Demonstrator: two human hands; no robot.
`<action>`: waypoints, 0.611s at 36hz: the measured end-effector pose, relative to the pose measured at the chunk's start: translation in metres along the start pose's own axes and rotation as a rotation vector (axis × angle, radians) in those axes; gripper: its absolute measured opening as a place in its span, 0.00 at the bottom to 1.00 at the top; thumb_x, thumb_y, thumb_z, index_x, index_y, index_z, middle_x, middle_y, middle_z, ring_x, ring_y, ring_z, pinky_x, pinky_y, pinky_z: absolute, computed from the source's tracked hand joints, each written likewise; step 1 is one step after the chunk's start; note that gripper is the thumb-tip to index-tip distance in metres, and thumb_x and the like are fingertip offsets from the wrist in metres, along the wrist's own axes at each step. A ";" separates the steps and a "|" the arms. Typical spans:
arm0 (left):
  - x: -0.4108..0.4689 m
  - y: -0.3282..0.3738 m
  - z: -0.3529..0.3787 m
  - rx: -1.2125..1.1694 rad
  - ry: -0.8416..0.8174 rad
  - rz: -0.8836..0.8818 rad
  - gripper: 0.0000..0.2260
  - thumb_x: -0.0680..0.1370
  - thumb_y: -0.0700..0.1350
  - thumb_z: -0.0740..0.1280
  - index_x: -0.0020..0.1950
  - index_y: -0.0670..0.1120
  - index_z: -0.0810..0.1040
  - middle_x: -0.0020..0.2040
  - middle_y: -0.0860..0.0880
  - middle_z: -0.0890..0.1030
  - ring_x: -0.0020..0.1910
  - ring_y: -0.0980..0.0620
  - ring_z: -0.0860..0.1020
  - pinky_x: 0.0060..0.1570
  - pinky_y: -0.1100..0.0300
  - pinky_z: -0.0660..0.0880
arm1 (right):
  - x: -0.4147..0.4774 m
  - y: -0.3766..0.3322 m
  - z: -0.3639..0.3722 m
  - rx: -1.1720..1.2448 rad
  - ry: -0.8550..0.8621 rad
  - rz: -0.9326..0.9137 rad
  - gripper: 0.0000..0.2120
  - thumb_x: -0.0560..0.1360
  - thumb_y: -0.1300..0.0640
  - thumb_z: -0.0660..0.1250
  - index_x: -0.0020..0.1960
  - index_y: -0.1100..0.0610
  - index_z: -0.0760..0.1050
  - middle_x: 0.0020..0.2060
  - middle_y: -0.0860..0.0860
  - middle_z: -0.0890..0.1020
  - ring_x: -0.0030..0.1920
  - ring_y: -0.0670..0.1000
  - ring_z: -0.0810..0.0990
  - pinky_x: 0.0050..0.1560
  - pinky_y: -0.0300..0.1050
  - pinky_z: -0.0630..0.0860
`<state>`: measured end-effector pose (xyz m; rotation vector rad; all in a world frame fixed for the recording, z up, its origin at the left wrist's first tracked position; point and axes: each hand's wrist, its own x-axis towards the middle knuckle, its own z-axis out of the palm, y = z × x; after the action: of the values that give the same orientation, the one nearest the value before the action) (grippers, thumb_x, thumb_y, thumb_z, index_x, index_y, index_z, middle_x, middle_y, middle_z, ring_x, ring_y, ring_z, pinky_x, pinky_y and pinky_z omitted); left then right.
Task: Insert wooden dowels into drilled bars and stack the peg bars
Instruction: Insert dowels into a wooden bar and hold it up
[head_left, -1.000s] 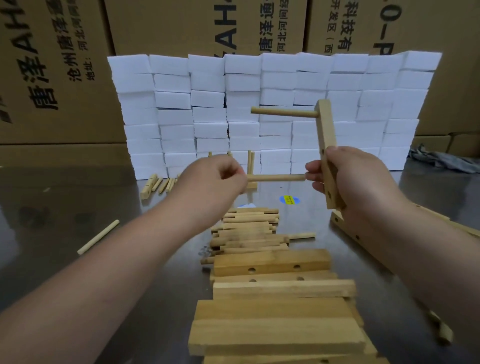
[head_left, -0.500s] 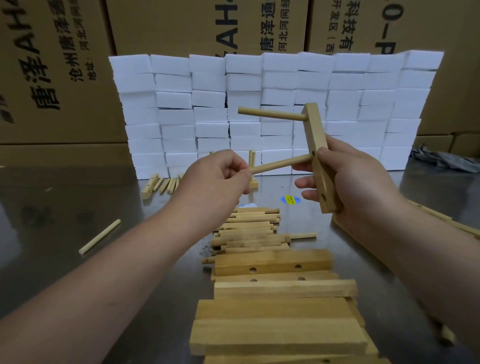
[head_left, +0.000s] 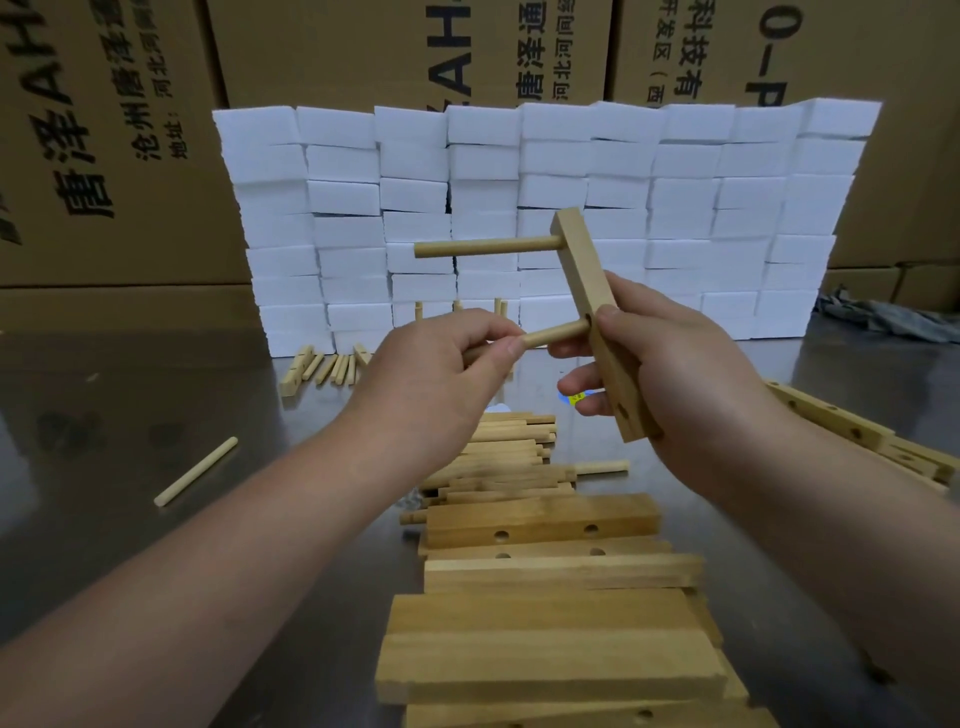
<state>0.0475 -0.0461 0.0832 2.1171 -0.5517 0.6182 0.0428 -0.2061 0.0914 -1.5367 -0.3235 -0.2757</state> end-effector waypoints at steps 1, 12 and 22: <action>0.000 0.001 0.000 0.006 0.001 0.008 0.09 0.77 0.50 0.62 0.38 0.63 0.74 0.30 0.66 0.74 0.30 0.65 0.71 0.29 0.68 0.64 | 0.000 -0.001 0.000 -0.003 0.000 -0.001 0.15 0.81 0.59 0.54 0.50 0.41 0.74 0.32 0.50 0.83 0.29 0.49 0.79 0.29 0.40 0.78; -0.005 0.011 -0.004 0.091 0.088 0.113 0.05 0.76 0.49 0.64 0.47 0.56 0.78 0.33 0.58 0.76 0.32 0.61 0.72 0.33 0.64 0.68 | -0.003 0.000 0.001 -0.088 0.030 0.034 0.14 0.81 0.51 0.51 0.60 0.42 0.73 0.34 0.49 0.84 0.25 0.46 0.75 0.23 0.37 0.70; -0.006 0.016 -0.006 0.298 0.138 0.280 0.08 0.76 0.46 0.66 0.51 0.46 0.81 0.38 0.52 0.77 0.38 0.54 0.69 0.40 0.65 0.66 | -0.005 0.000 0.002 -0.153 0.046 0.003 0.16 0.81 0.51 0.51 0.64 0.40 0.71 0.31 0.47 0.82 0.24 0.45 0.71 0.25 0.38 0.69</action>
<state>0.0325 -0.0488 0.0924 2.2677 -0.7213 1.0527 0.0380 -0.2044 0.0897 -1.6790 -0.2682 -0.3395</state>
